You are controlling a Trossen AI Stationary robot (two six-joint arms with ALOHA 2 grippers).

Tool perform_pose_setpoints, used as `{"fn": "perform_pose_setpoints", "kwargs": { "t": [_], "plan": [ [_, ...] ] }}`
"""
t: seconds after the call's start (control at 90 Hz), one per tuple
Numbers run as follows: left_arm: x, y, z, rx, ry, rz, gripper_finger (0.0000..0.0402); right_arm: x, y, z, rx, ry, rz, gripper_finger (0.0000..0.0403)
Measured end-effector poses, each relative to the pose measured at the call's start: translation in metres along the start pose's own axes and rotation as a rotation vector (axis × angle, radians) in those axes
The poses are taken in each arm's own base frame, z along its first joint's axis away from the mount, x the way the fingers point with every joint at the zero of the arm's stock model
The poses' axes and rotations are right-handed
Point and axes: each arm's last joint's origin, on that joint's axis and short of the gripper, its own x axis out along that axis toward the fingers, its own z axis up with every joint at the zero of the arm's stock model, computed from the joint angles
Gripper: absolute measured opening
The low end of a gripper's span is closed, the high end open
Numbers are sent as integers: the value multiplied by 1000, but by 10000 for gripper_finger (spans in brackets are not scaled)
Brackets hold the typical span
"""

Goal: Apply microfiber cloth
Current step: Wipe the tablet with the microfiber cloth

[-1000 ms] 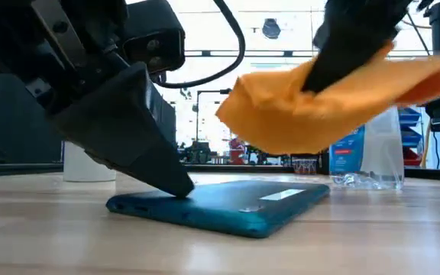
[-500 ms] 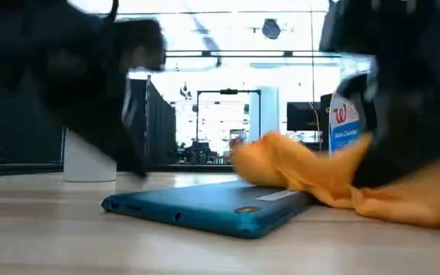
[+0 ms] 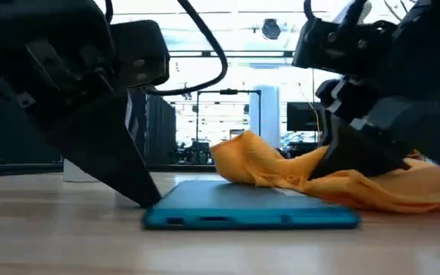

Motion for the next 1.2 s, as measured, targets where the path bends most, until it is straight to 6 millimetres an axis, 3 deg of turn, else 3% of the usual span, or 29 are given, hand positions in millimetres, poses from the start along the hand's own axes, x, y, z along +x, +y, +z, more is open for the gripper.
{"fn": "perform_pose_setpoints", "kwargs": {
  "t": [0.867, 1.011, 1.2],
  "plan": [
    [10, -10, 3, -22, -100, -112, 11, 26, -25, 28, -51, -62, -12, 23],
    [10, -10, 3, -16, -99, -112, 11, 17, -26, 30, -60, -69, -5, 22],
    [8, -10, 4, -7, -91, -113, 11, -14, -33, 37, -57, -102, 18, 21]
  ]
}}
